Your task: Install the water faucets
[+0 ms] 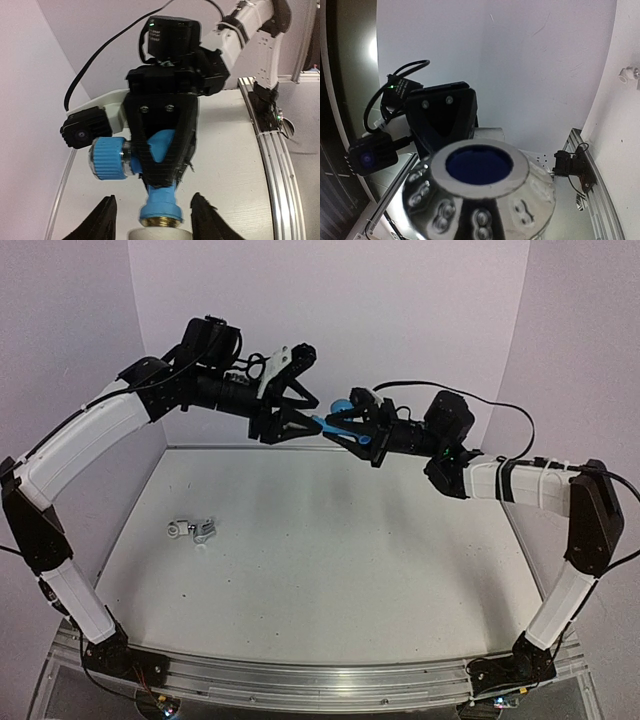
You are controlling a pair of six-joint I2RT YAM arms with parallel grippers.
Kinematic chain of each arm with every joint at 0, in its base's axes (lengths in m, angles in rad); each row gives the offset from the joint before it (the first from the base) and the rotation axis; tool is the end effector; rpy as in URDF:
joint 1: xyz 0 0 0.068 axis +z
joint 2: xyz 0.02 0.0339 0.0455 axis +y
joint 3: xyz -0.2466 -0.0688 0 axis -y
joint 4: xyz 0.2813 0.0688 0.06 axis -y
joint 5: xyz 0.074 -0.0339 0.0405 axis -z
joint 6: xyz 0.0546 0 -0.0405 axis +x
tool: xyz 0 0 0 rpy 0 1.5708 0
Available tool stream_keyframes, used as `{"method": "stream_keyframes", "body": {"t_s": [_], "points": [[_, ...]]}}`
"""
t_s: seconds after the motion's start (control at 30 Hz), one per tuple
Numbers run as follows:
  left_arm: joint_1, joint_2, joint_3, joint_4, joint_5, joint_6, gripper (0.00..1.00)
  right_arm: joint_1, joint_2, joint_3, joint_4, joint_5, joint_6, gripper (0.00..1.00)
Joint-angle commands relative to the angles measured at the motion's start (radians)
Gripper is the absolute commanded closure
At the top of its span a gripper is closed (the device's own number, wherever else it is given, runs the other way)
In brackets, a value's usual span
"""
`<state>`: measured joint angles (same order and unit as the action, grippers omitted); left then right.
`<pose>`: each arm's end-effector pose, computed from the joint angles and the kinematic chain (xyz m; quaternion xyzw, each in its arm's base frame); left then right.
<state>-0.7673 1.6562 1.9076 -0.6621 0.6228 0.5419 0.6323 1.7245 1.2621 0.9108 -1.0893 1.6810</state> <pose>0.2709 -0.3055 0.4400 0.6180 0.5294 -0.3133 0.4896 0.3148 0.2907 0.3284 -0.1518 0.6137 0.7739 0.0390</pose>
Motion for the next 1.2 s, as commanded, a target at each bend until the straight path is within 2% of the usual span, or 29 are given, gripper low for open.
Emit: {"method": "stream_keyframes", "body": {"t_s": [0.0,0.03,0.07,0.1,0.13,0.17,0.2,0.23,0.3,0.33,0.37,0.43,0.47,0.53,0.57,0.63,0.8,0.97,1.07,1.13,1.17], "points": [[-0.006,-0.082,-0.068,-0.012,-0.128,-0.028,0.18,0.012,-0.112,0.063,-0.075,-0.012,-0.259,1.00],[-0.006,-0.113,-0.099,0.006,-0.152,-0.090,0.03,-0.003,-0.120,0.057,-0.087,-0.008,-0.308,1.00],[-0.006,-0.172,-0.146,0.026,-0.180,-0.157,0.01,-0.015,-0.135,0.044,-0.102,0.000,-0.413,1.00],[-0.004,-0.236,-0.229,0.090,-0.254,-0.301,0.00,-0.028,-0.156,0.033,-0.153,0.010,-0.537,1.00],[-0.005,-0.268,-0.262,0.119,-0.296,-0.370,0.00,-0.031,-0.164,0.031,-0.189,0.016,-0.612,1.00],[-0.004,-0.320,-0.299,0.149,-0.341,-0.483,0.00,-0.032,-0.176,0.032,-0.258,0.033,-0.774,1.00],[-0.003,-0.346,-0.333,0.167,-0.360,-0.561,0.00,-0.032,-0.185,0.029,-0.297,0.052,-0.866,1.00],[-0.003,-0.398,-0.369,0.187,-0.409,-0.791,0.00,-0.033,-0.209,0.019,-0.382,0.098,-1.072,1.00],[0.000,-0.440,-0.406,0.210,-0.477,-1.033,0.00,-0.031,-0.235,0.002,-0.464,0.153,-1.324,1.00],[0.004,-0.473,-0.473,0.274,-0.479,-1.244,0.00,-0.030,-0.260,-0.020,-0.481,0.180,-1.431,1.00],[0.012,-0.499,-0.549,0.337,-0.420,-1.422,0.00,-0.027,-0.280,-0.043,-0.478,0.215,-1.580,1.00],[0.023,-0.495,-0.616,0.390,-0.374,-1.704,0.01,-0.015,-0.302,-0.067,-0.492,0.246,-1.756,1.00],[0.023,-0.492,-0.641,0.438,-0.357,-1.786,0.01,-0.010,-0.307,-0.079,-0.473,0.267,-1.792,1.00],[0.039,-0.461,-0.772,0.765,-0.198,-1.994,0.00,-0.005,-0.307,-0.101,-0.431,0.284,-1.870,1.00],[0.041,-0.448,-0.788,0.865,-0.166,-2.071,0.00,-0.003,-0.299,-0.100,-0.424,0.283,-1.878,1.00],[0.031,-0.385,-0.790,0.966,-0.134,-2.125,0.00,0.002,-0.285,-0.094,-0.404,0.280,-1.886,1.00],[0.010,-0.276,-0.759,1.035,-0.075,-2.146,0.00,0.031,-0.264,-0.104,-0.345,0.274,-1.845,1.00],[0.005,-0.231,-0.757,1.190,-0.058,-2.106,0.07,0.059,-0.242,-0.113,-0.355,0.276,-1.833,1.00],[-0.011,-0.206,-0.737,1.211,-0.031,-2.056,0.21,0.065,-0.235,-0.110,-0.351,0.303,-1.804,1.00],[-0.016,-0.193,-0.725,1.221,-0.010,-2.016,0.38,0.066,-0.222,-0.095,-0.351,0.319,-1.761,1.00],[-0.018,-0.188,-0.719,1.222,0.004,-1.977,0.53,0.066,-0.212,-0.082,-0.351,0.328,-1.724,1.00]]}}
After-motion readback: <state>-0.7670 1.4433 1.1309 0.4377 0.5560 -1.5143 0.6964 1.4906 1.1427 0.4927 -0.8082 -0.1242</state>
